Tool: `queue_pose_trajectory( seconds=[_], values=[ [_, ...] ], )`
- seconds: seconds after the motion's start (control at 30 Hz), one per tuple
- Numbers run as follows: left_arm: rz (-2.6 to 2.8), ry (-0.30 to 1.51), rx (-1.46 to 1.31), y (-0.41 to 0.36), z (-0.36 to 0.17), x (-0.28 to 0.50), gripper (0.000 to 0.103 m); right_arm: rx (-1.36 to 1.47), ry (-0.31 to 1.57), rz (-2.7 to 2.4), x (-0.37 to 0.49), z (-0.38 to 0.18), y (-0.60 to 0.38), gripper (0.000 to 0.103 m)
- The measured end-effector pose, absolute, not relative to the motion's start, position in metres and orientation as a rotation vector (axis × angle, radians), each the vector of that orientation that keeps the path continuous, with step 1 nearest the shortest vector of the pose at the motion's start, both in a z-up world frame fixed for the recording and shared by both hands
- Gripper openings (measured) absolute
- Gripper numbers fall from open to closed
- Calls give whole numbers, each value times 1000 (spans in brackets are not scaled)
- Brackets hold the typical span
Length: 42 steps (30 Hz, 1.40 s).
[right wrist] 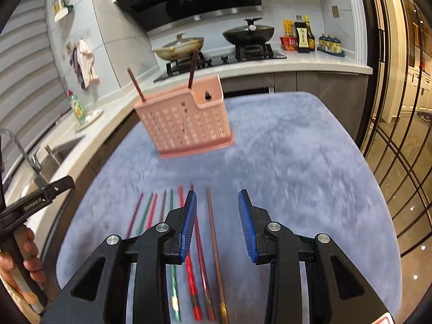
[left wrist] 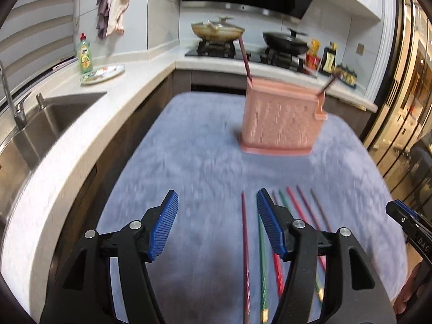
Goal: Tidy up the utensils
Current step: 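Move the right tool back and grasp the brown chopstick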
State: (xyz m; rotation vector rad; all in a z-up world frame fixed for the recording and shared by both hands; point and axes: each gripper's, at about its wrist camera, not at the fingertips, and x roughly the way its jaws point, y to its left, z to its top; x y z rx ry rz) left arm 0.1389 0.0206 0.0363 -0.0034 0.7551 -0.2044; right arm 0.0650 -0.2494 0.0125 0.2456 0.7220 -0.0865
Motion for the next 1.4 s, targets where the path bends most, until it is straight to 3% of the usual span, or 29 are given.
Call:
queue_pose_trajectory(
  seconds=[0.4,0.87,1.4],
  values=[
    [-193,898,22,31,-21,89,58,215,855,-81,23,-47,-232,32],
    [-210,961,32,29,-45,69,58,190,900,-66,16,-68,-221,11],
    [-260,998,52,16,-57,58,58,190,925,-67,14,-84,-221,9]
  ],
)
